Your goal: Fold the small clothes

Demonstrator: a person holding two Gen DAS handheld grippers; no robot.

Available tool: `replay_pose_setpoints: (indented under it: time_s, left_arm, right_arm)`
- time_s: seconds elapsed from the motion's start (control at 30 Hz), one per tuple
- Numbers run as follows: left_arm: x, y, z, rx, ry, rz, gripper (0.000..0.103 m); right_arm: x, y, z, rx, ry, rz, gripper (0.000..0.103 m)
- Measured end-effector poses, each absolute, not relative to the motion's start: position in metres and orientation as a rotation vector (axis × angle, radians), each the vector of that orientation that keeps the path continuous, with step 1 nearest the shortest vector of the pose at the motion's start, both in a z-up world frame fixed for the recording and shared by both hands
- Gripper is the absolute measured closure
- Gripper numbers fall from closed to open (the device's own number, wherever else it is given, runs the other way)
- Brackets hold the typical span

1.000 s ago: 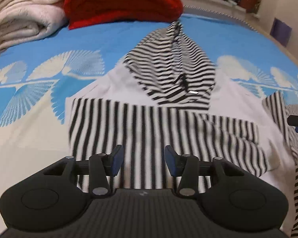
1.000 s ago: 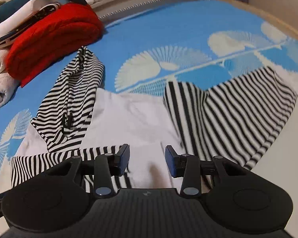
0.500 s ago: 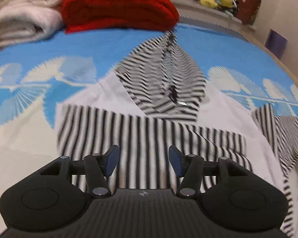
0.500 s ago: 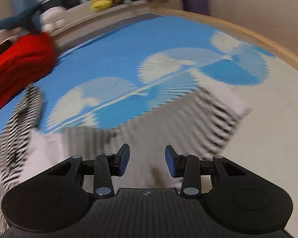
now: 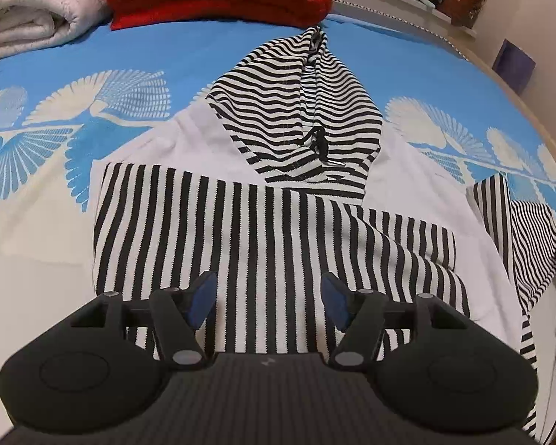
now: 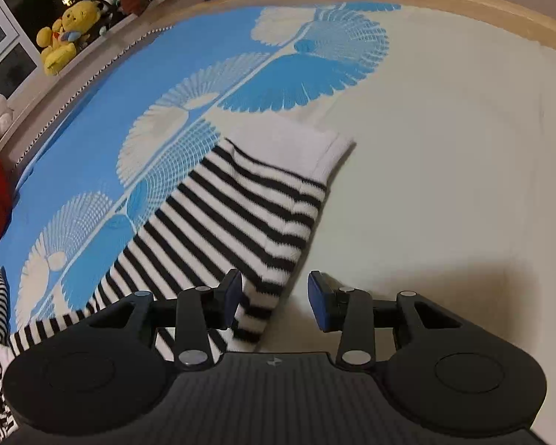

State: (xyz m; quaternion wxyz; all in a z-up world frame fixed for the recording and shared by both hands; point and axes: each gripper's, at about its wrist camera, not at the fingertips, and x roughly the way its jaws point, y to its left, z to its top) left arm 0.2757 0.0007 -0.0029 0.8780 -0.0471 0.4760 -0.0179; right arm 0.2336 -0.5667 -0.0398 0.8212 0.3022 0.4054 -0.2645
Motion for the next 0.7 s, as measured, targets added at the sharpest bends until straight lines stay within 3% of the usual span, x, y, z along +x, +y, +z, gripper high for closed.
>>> replay_pose_setpoints:
  time_s: [0.3, 0.33, 0.47, 0.7]
  left_arm:
    - [0.277, -0.003, -0.005, -0.086, 1.004, -0.037, 0.034]
    - [0.277, -0.003, -0.005, -0.085, 1.003, -0.037, 0.034]
    - [0.277, -0.003, -0.005, -0.079, 1.004, -0.039, 0.034]
    - [0.277, 0.000, -0.004, -0.083, 1.000, -0.034, 0.034]
  right_arm:
    - [0.241, -0.558, -0.041, 0.575, 0.843, -0.565, 0.063]
    - [0.240, -0.558, -0.041, 0.572, 0.842, -0.568, 0.065]
    - [0.239, -0.558, -0.041, 0.584, 0.840, -0.574, 0.092]
    - [0.240, -0.552, -0.030, 0.574, 0.796, -0.617, 0.097]
